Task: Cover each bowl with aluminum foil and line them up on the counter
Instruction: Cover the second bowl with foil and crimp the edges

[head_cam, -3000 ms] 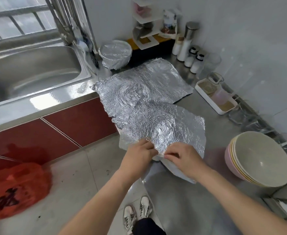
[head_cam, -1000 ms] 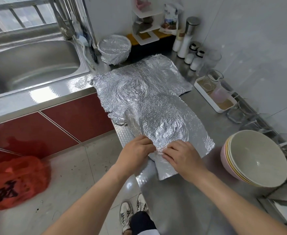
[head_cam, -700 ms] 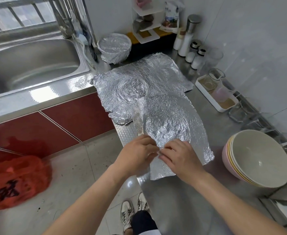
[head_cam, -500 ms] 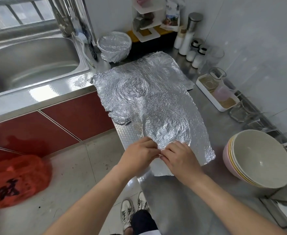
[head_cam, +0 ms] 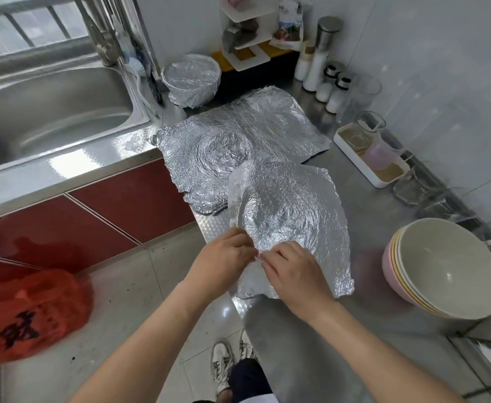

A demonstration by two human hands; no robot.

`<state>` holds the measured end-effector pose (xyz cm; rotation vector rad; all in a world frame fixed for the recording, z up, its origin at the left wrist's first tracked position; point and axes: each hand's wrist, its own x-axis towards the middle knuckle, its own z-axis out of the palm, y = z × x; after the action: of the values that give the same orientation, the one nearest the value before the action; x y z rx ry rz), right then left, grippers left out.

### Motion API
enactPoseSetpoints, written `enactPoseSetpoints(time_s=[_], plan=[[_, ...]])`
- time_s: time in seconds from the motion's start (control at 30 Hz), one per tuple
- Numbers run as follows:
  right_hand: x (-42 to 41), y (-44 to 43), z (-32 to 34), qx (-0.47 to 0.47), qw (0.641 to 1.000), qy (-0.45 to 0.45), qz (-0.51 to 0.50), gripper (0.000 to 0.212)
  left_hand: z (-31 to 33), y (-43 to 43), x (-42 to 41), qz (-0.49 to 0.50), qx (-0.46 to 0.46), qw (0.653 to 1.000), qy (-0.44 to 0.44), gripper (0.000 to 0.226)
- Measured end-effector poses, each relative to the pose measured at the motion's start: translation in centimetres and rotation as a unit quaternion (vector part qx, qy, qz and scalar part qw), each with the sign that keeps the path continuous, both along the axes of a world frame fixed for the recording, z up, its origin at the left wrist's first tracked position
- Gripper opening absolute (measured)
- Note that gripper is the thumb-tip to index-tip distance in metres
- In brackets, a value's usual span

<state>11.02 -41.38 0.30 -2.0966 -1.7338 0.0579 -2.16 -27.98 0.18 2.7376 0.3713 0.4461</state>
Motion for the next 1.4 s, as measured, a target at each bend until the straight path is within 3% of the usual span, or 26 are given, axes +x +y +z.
enactPoseSetpoints(time_s=[0.1, 0.37, 0.6, 0.73, 0.87, 1.2, 1.4], plan=[[1.1, -0.8, 0.1, -0.008, 0.997, 0.071, 0.001, 0.028, 1.1, -0.9, -0.2, 0.005, 0.004, 1.0, 0.007, 0.017], [1.9, -1.4, 0.1, 0.011, 0.999, 0.052, 0.001, 0.024, 0.3, -2.0, 0.9, 0.004, -0.031, 0.999, -0.012, 0.031], [2.2, -1.5, 0.2, 0.004, 1.0, 0.009, 0.025, 0.024, -0.1, -0.8, 0.3, -0.002, -0.046, 0.999, -0.017, 0.007], [2.3, -1.6, 0.1, 0.006, 0.999, -0.031, 0.038, 0.008, 1.0, -1.1, 0.6, 0.016, -0.108, 0.994, 0.008, 0.026], [2.0, -1.5, 0.1, 0.004, 0.998, -0.065, 0.027, 0.007, 1.3, -1.9, 1.6, 0.002, -0.106, 0.994, 0.014, 0.039], [1.1, -1.0, -0.3, -0.004, 0.996, -0.081, -0.038, 0.029, -0.1, -1.6, 2.5, -0.029, -0.065, 0.997, -0.009, 0.03], [-0.9, 0.0, -0.2, 0.01, 0.998, -0.032, -0.044, 0.017, 1.3, 0.6, 1.4, -0.047, -0.061, 0.996, 0.038, 0.01]])
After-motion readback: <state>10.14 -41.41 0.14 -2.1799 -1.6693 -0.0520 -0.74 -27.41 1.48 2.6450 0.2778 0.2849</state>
